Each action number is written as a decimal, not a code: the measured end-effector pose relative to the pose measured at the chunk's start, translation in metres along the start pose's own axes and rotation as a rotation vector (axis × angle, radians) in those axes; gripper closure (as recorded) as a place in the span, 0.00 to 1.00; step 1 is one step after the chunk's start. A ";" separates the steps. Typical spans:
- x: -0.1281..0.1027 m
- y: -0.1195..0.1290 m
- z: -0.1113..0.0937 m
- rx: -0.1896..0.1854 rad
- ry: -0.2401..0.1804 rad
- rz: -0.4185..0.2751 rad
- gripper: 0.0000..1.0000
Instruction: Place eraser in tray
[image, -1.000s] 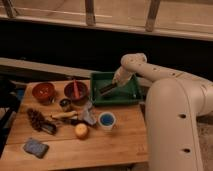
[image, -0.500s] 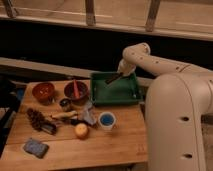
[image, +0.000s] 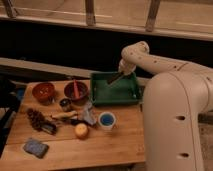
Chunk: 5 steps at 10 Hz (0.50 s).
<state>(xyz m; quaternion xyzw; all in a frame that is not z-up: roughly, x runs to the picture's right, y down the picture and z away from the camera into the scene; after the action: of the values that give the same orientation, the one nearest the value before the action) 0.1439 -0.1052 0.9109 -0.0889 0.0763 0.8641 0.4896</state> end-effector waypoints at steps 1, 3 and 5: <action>0.010 -0.005 0.013 0.009 0.025 0.009 1.00; 0.027 -0.014 0.030 0.021 0.081 0.029 1.00; 0.042 -0.022 0.045 0.027 0.137 0.052 1.00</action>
<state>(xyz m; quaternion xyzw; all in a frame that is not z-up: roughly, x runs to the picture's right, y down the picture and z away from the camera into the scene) 0.1380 -0.0492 0.9444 -0.1393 0.1236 0.8673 0.4617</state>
